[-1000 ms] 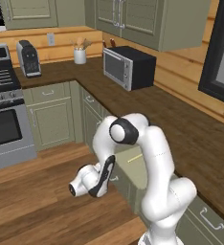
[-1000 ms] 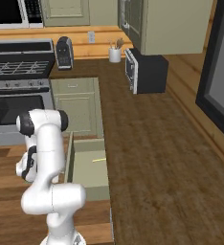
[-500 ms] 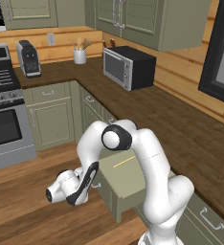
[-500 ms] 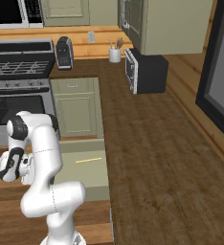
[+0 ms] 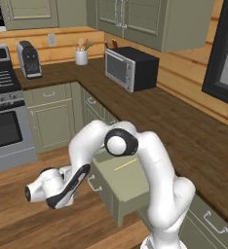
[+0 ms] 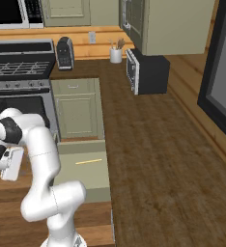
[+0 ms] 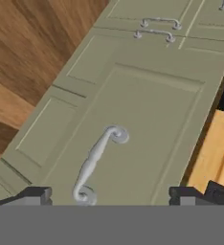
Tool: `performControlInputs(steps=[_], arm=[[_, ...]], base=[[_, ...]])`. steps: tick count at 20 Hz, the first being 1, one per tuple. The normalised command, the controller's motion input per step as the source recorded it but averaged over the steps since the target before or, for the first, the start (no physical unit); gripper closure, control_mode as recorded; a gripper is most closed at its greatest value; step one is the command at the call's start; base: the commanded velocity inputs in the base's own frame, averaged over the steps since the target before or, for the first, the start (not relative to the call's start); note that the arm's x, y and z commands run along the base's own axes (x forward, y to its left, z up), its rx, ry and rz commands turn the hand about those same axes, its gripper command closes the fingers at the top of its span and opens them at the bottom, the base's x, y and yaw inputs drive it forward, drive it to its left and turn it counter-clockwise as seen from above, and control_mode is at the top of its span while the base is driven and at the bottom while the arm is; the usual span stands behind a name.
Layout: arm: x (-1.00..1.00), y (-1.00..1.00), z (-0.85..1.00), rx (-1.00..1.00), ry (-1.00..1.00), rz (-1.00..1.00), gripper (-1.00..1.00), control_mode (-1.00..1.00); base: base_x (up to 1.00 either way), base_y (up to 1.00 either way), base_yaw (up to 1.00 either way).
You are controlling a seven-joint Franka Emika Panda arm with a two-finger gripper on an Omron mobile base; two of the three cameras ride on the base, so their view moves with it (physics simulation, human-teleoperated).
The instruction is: Take a straw from the drawer in front and place it inside the glass cup on the dining counter.
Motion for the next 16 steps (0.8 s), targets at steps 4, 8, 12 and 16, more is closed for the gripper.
performControlInputs(steps=[4, 8, 12, 16], arm=[[-0.31, -0.59, 1.0, 0.36, 0.02, 0.0, -1.0, -1.0], [-0.02, -0.99, 1.0, 0.47, 0.11, 0.0, -1.0, -1.0], [0.08, -1.0, 0.69, 0.45, 0.18, -0.01, -1.0, -1.0], [0.37, -0.98, 0.18, 0.39, 0.25, -0.04, -1.0, -1.0]], base=[[0.0, 0.0, 0.0], [0.0, 0.0, 0.0], [0.0, 0.0, 0.0], [0.0, 0.0, 0.0]])
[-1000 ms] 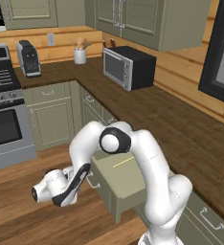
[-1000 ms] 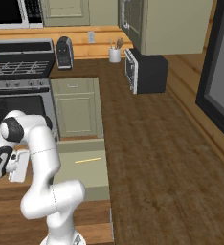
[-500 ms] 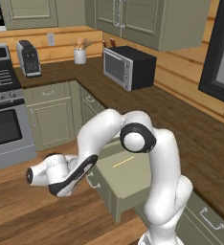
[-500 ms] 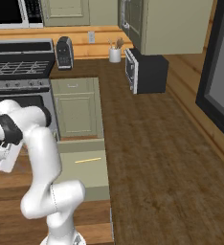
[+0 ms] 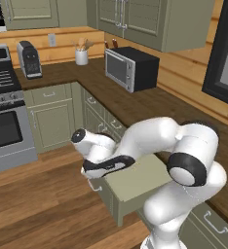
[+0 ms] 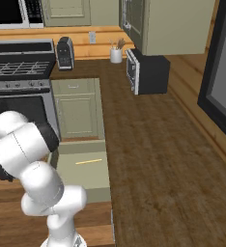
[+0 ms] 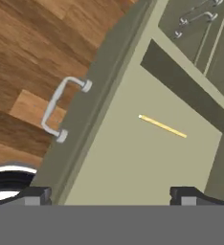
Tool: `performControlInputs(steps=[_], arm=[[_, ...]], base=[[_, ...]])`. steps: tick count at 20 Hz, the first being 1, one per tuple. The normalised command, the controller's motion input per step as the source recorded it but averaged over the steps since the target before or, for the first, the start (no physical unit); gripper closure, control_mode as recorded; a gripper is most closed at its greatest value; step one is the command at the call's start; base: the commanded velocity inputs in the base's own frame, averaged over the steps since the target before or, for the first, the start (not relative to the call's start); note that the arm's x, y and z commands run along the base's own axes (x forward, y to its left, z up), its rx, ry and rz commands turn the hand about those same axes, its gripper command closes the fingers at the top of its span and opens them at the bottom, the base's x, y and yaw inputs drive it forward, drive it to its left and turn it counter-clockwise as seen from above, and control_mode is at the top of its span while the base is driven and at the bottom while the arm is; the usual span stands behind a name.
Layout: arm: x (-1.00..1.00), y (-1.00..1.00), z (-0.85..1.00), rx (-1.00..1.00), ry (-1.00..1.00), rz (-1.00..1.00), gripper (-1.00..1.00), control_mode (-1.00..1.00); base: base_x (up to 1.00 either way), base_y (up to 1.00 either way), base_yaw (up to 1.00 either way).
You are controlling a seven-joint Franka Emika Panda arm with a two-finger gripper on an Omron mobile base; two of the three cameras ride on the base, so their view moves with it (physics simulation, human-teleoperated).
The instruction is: Take a straw from the drawer in front and place it inside the glass cup on the dining counter.
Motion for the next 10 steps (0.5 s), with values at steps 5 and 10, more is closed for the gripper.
performControlInputs(steps=[5, 10], arm=[[0.63, -0.61, 0.0, 0.19, 0.22, -0.05, -1.0, -1.0], [0.73, -0.22, -0.14, 0.11, 0.19, -0.09, -1.0, -1.0]], base=[[0.0, 0.0, 0.0], [0.0, 0.0, 0.0]])
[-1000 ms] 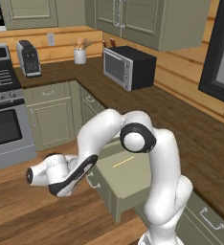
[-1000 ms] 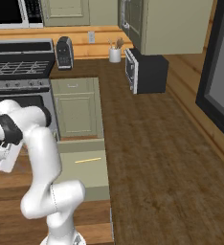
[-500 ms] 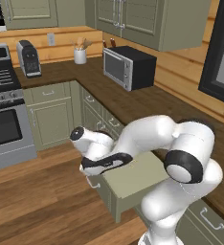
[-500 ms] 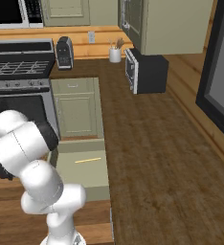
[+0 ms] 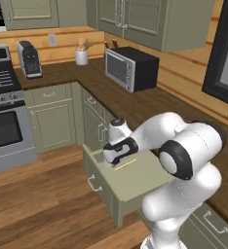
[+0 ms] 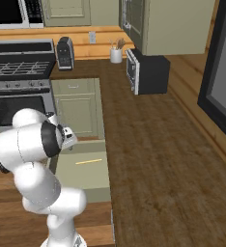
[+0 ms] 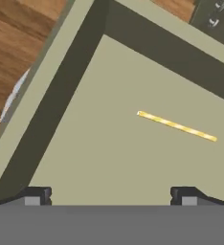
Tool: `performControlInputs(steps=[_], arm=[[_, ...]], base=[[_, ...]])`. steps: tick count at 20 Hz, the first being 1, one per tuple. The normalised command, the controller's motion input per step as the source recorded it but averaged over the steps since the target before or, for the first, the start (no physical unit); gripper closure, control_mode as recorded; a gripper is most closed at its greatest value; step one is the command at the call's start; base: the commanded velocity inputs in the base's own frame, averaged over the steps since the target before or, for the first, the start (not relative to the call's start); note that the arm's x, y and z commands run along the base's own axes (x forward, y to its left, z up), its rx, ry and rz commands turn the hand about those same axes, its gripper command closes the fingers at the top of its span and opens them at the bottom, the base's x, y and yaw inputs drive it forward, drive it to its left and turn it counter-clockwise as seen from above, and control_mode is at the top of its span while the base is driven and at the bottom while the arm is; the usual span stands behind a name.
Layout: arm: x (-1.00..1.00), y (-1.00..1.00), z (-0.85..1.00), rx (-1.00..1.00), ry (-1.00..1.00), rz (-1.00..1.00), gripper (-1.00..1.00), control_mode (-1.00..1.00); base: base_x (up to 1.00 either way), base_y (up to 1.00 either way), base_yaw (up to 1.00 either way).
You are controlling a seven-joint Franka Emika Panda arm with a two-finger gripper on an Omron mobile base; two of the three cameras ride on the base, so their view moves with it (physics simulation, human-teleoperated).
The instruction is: Take a straw from the drawer in front and place it inside the glass cup on the dining counter.
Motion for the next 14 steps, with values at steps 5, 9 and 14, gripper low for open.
performControlInputs(steps=[5, 9, 14], arm=[[0.57, 0.05, -0.48, 0.03, 0.14, -0.11, -1.0, -1.0], [0.19, 0.22, -0.55, 0.0, 0.05, -0.13, -1.0, -1.0], [0.25, 0.14, -0.53, 0.0, 0.01, -0.15, -1.0, -1.0]], base=[[0.0, 0.0, 0.0], [0.0, 0.0, 0.0], [0.0, 0.0, 0.0]])
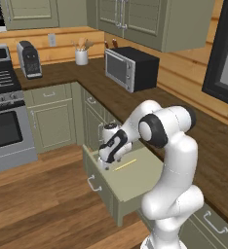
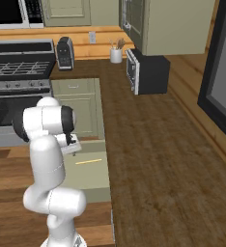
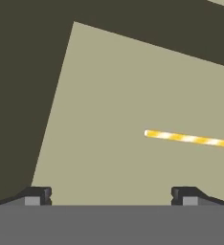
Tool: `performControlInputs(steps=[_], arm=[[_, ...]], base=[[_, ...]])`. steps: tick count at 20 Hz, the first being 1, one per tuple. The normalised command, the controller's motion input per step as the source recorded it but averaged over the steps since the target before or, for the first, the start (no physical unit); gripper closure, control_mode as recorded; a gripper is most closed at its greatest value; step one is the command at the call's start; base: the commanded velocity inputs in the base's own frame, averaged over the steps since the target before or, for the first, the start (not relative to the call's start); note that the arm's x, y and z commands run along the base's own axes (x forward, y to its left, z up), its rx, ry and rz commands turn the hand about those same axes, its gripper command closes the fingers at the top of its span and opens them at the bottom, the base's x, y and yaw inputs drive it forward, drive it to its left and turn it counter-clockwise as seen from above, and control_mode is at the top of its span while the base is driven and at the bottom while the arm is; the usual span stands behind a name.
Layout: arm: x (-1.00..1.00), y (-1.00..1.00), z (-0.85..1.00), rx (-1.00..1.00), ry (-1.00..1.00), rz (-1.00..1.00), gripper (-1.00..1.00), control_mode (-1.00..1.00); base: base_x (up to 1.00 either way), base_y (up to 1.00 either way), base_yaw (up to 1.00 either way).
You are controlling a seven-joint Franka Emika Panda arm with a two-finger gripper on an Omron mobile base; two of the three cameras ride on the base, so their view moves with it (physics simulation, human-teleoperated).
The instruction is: Take a straw from the drawer in front and place it inside the glass cup on the dining counter.
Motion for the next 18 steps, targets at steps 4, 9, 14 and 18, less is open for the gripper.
performControlInputs(steps=[4, 9, 14, 18], arm=[[0.33, 0.01, -0.45, 0.02, 0.0, -0.12, -1.0, -1.0], [0.15, 0.19, -0.53, 0.08, 0.06, -0.06, -1.0, -1.0], [-0.03, 0.72, -0.38, 0.14, 0.09, -0.01, -1.0, -1.0], [-0.16, 0.99, -0.21, 0.08, 0.04, -0.02, -1.0, -1.0]], base=[[0.0, 0.0, 0.0], [0.0, 0.0, 0.0], [0.0, 0.0, 0.0], [0.0, 0.0, 0.0]])
